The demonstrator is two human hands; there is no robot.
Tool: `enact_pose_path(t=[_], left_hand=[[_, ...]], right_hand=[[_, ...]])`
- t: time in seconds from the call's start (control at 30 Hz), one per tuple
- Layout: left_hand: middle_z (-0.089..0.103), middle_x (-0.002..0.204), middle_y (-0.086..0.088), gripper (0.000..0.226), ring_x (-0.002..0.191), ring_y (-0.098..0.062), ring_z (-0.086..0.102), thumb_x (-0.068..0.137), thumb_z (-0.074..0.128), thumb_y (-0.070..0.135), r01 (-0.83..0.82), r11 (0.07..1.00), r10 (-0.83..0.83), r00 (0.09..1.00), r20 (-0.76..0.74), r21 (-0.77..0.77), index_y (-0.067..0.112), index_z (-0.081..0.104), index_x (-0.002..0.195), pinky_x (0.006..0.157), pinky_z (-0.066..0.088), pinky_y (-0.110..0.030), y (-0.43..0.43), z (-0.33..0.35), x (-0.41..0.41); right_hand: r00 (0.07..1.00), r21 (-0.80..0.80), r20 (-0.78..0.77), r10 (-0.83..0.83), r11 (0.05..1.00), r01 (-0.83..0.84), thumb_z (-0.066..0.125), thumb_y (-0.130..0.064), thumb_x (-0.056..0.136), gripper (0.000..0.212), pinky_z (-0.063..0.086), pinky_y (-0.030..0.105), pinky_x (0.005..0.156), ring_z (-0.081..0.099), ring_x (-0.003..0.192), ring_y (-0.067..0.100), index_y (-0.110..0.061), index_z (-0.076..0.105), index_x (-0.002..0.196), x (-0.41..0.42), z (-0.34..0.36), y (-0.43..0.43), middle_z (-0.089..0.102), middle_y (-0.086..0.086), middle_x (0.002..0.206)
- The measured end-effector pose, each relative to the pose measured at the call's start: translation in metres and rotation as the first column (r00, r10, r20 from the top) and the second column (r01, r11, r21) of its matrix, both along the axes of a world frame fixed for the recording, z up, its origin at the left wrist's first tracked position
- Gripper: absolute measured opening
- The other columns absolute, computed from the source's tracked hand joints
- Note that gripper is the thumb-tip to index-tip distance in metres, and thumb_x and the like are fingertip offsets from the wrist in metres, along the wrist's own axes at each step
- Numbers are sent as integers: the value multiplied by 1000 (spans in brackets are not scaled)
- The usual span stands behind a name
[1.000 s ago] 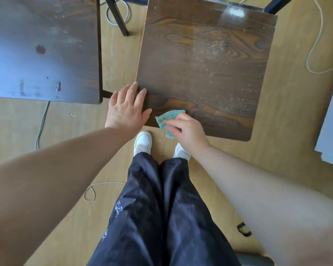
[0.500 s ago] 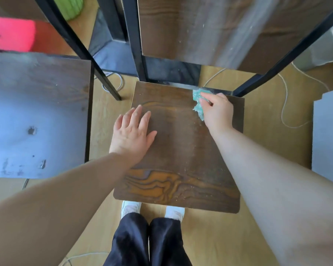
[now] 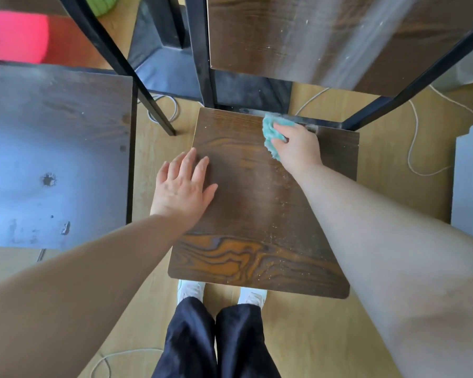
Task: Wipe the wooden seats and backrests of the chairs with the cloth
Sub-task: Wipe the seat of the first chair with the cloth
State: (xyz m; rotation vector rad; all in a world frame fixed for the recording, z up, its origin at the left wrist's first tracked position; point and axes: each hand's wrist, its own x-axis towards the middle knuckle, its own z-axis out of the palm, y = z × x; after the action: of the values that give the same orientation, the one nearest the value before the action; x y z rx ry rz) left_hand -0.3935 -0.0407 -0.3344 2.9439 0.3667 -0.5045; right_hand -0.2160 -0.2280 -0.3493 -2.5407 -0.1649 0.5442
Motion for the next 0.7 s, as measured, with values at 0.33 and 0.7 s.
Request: enact_pose_path(t=[0.33,0.7], left_hand=[[23,157,-9,61,144,-29,19,98,31,52,6,1000,-7,1000,-29,-28,19,28,149,117,18,-49,-17,6,-58],[20,158,-7,59,145,-29,17,100,26,52,-13,1000,11,996,-91,-25,21,22,150,119,16,-49,-28,10,-120]], right_hand=[[952,38,-47,301,953,-299,56,-16,96,35,38,20,96,55,112,21,-22,62,130,-101,4,-22,57,1,130],[917,142,-110,384,919,-368,59,-11,94,35,46,25,84,59,99,20,-20,64,127,-244,-1,-51,62,1,110]])
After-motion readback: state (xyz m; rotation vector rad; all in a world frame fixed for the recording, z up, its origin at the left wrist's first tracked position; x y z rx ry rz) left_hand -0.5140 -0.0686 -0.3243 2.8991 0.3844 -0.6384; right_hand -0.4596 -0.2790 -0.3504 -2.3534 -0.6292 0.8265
